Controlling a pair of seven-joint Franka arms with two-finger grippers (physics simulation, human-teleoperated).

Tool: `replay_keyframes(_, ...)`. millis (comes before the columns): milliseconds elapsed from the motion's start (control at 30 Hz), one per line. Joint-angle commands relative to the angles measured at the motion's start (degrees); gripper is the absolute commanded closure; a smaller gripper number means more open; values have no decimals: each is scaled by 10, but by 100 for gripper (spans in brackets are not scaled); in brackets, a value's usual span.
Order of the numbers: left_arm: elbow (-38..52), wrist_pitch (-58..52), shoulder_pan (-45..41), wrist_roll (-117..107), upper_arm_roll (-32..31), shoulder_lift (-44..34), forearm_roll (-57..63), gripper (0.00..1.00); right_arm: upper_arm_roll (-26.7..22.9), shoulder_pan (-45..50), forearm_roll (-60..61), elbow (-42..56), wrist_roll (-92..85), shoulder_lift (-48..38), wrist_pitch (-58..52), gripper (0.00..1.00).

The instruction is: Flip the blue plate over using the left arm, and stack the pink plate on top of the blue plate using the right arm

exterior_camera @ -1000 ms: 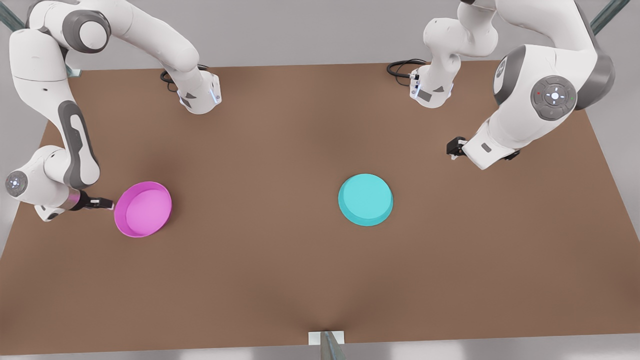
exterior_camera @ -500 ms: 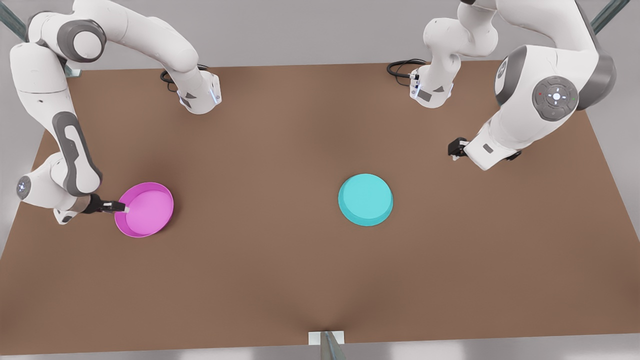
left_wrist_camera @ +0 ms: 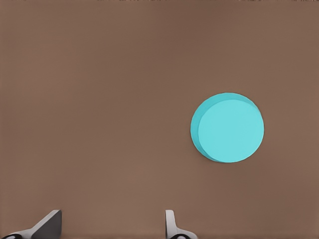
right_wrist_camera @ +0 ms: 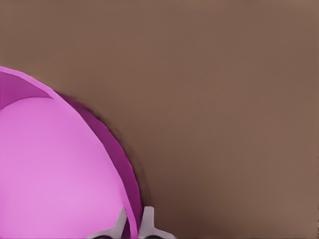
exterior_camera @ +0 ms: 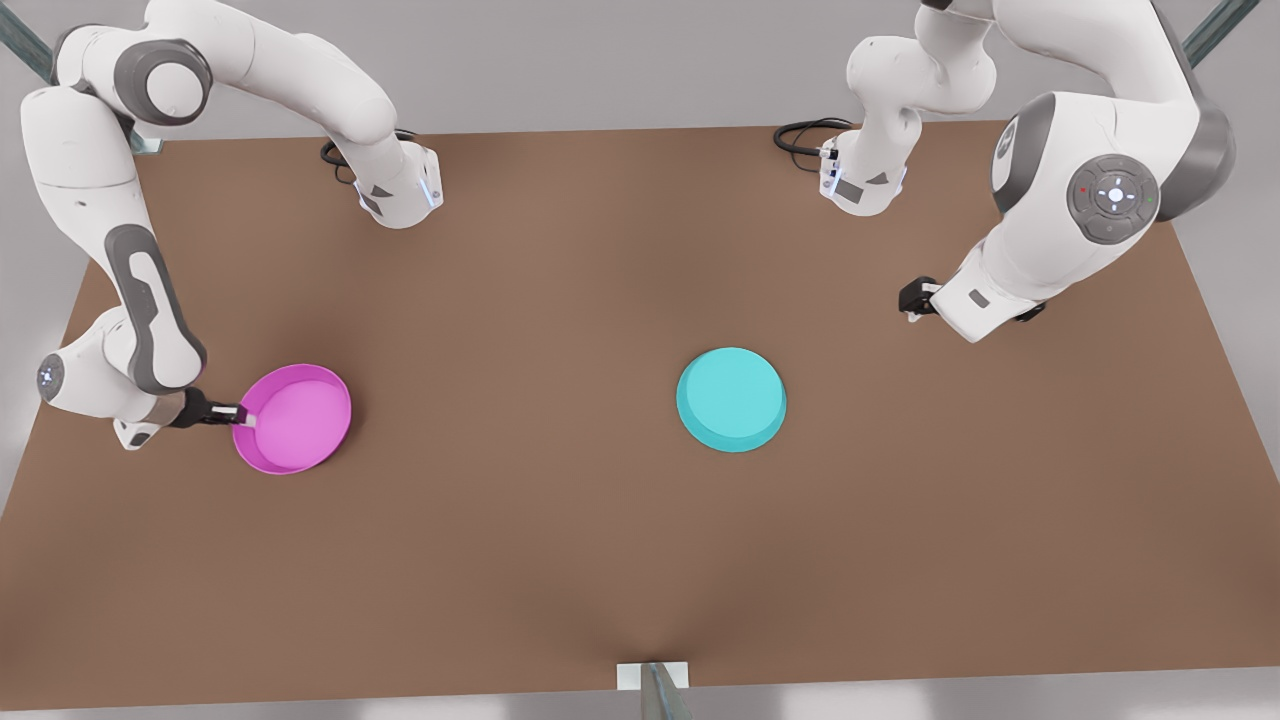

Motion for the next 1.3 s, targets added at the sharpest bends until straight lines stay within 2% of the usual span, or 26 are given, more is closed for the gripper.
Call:
replay_keyframes(0, 0, 0, 0, 0, 0, -1, 0, 0, 0, 0, -9, 0, 6, 0, 1, 79)
replay_keyframes(367, 0, 0, -1, 0, 0, 0, 0, 0, 66, -46, -9, 3, 6, 0, -23, 79)
replay_keyframes(567, -1, -1, 0, 0, 0, -1, 0, 0, 118, -62, 38, 0, 9, 1, -26, 79)
replay_keyframes(833, -1, -1, -4, 1, -2, -1, 24, 0, 154, -19, 120, 0, 41, 20, -28, 79)
replay_keyframes(1033, -3, -1, -5, 0, -2, -1, 24, 0, 223, -3, 120, 2, 137, 17, -57, 79)
replay_keyframes(1267, 0, -11, -4, 4, -3, -2, 23, 0, 227, 68, 152, 6, 193, 18, -37, 79)
